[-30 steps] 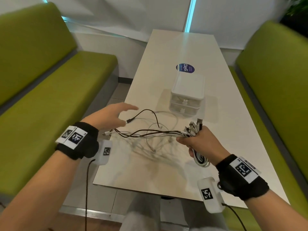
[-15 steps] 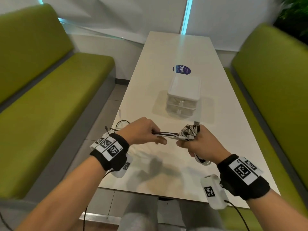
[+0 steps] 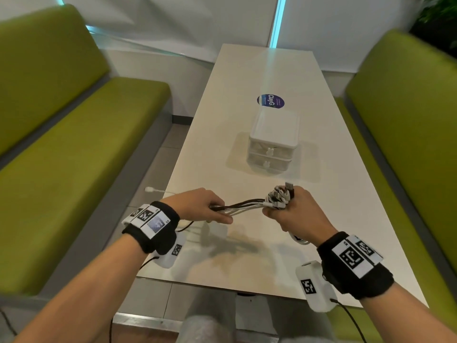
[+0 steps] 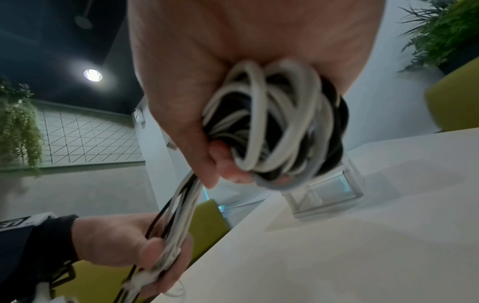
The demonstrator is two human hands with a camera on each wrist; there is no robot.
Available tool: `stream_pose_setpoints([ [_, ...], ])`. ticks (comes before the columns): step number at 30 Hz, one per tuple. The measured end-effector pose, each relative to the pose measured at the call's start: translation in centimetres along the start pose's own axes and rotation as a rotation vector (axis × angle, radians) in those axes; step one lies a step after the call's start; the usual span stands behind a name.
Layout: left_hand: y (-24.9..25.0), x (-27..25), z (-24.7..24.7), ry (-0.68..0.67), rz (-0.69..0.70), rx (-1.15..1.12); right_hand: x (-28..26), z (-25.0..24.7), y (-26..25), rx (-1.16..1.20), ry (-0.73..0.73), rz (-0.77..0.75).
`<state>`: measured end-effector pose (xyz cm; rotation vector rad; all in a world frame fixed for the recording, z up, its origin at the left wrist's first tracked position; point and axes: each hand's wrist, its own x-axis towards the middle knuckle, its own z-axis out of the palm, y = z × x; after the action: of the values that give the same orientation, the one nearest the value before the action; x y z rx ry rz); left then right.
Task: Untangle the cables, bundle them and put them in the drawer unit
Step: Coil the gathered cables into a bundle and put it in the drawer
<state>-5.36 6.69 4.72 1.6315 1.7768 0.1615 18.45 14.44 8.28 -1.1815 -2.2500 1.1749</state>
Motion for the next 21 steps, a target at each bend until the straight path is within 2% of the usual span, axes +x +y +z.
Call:
stream_pose_setpoints([
  [5, 1.1, 0.0, 0.0, 0.034, -0.017, 0.158, -0.1, 0.2, 0.4, 0.080, 0.005, 0.019],
  [9, 4.3, -0.2, -0.7, 0.130, 0.283, 0.035, 0.0, 0.3, 0.4, 0.072, -0.007, 0.000],
  [11, 6.0, 0.5, 0.0, 0.162, 0.344, -0.011, 0.0, 0.0, 0.2, 0.154, -0.010, 0.004],
  [14, 6.3, 0.8, 1.3, 0.276, 0.268, -0.133, -0.1, -0.4, 0.2, 0.390, 0.088, 0.035],
  [17, 6.0, 0.7, 2.4, 0.329, 0.153, -0.153, 0.3, 0.2, 0.9, 0.662, 0.201, 0.172],
  [21, 7.1, 1.2, 3.6, 0.465, 0.127, -0.085, 0.8, 1.9, 0.9, 0.744, 0.283, 0.204],
])
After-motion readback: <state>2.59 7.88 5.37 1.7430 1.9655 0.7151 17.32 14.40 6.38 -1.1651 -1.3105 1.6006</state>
